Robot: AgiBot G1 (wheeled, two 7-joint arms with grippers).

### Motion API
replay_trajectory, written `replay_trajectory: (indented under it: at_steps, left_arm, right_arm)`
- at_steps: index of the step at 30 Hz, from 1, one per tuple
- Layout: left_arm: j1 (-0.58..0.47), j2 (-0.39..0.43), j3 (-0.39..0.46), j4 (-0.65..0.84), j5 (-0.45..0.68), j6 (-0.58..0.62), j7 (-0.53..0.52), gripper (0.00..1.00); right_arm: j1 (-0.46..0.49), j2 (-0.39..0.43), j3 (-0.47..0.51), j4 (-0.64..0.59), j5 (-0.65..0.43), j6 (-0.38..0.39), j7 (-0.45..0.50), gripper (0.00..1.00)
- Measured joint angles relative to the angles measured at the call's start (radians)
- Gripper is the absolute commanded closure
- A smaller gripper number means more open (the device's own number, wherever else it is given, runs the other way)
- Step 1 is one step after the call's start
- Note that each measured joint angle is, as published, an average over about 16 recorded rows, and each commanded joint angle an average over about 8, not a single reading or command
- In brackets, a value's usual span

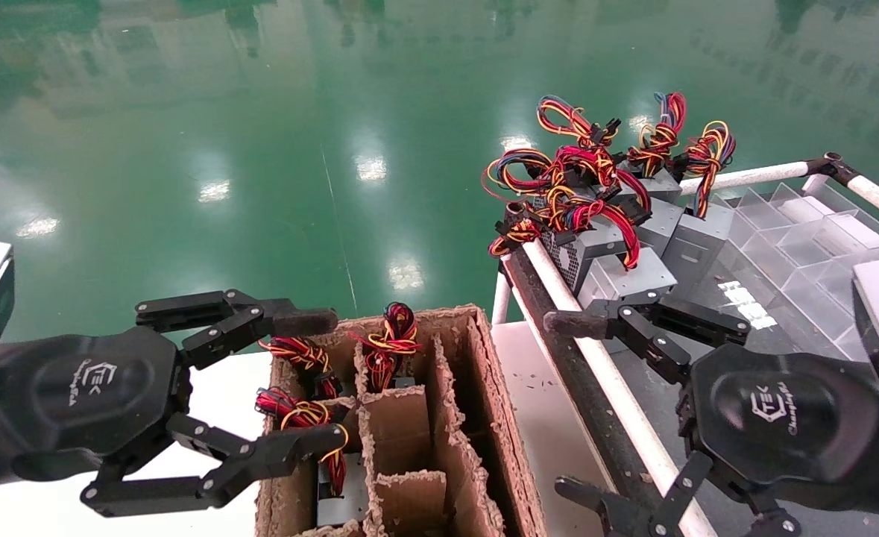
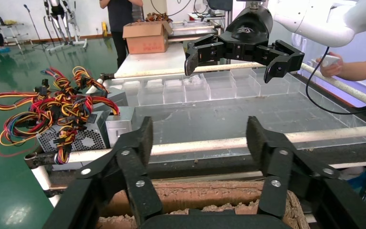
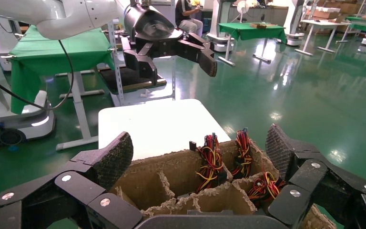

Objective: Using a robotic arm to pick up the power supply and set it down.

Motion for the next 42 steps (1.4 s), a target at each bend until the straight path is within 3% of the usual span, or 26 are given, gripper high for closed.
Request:
replay_trajectory:
  at_steps: [27,28,35,36,42]
  left_arm:
    - [0.0,0.0,0.0,0.0,0.0,0.0,0.0,0.98]
    - [0.0,0.0,0.0,0.0,0.0,0.0,0.0,0.9]
    - [0.0,0.0,0.0,0.0,0.0,0.0,0.0,0.04]
    - [0.0,0.0,0.0,0.0,0.0,0.0,0.0,0.0]
    - [0.0,0.0,0.0,0.0,0.0,0.0,0.0,0.0]
  right_arm:
    - [0.0,0.0,0.0,0.0,0.0,0.0,0.0,0.0]
    - [0.0,0.0,0.0,0.0,0.0,0.0,0.0,0.0]
    - [0.0,0.0,0.0,0.0,0.0,0.0,0.0,0.0]
    - [0.0,0.0,0.0,0.0,0.0,0.0,0.0,0.0]
    - [0.0,0.0,0.0,0.0,0.0,0.0,0.0,0.0]
